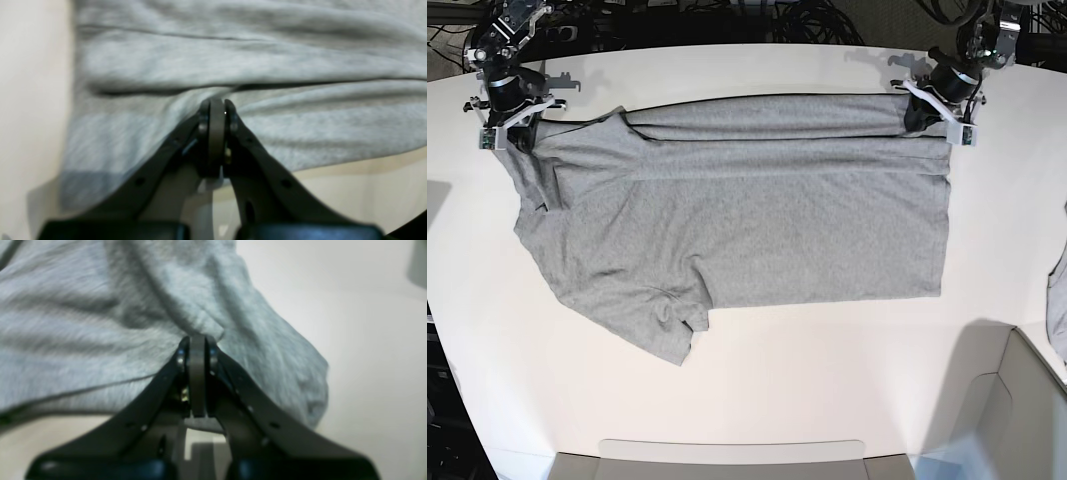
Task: Fold the T-shirt properly
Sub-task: 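Grasp the folded edge with both grippers and drag it toward the robot, then reach both grippers down to the hem corners of the shirt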
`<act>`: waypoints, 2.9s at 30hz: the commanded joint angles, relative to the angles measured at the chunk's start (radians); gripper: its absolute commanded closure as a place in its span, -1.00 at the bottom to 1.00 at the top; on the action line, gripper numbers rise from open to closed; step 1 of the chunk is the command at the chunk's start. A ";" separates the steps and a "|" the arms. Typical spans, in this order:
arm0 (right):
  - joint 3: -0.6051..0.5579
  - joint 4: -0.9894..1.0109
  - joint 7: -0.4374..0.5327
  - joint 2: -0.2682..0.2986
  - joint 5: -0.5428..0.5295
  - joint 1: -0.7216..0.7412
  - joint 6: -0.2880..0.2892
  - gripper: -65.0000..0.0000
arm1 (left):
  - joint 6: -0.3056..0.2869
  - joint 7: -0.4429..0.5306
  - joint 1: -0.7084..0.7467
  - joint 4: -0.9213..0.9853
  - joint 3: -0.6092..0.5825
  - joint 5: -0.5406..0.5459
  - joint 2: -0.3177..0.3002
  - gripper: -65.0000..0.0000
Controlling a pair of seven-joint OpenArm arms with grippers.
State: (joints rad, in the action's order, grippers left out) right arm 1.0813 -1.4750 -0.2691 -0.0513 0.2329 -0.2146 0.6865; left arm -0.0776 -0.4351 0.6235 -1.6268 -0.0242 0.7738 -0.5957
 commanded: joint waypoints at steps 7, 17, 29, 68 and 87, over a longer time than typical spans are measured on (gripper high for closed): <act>0.050 -0.085 -0.077 -0.008 0.076 0.051 0.012 0.96 | 0.023 -0.029 0.009 -0.152 0.031 -0.021 0.003 1.00; 0.043 -0.189 -0.077 -0.083 0.076 0.063 0.012 0.96 | 0.025 -0.029 -0.017 -0.204 0.031 -0.021 0.003 1.00; 0.041 -0.353 -0.081 -0.083 -0.134 0.073 0.012 0.95 | 0.025 -0.029 -0.032 -0.269 0.025 -0.021 0.049 1.00; -0.191 -0.049 -0.086 -0.106 0.494 0.234 0.012 0.95 | 0.019 -0.313 -0.210 -0.270 0.031 -0.024 0.150 1.00; -0.316 -0.163 -0.410 0.058 0.217 0.455 0.012 0.15 | 0.023 -0.313 -0.267 -0.270 0.031 -0.023 0.112 1.00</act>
State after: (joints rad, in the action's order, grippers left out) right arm 0.7727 -1.6291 -0.6926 -0.0025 0.4603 0.2180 0.6868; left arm -0.0479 -0.7616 0.3626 -1.8801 0.0021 0.7410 -0.4736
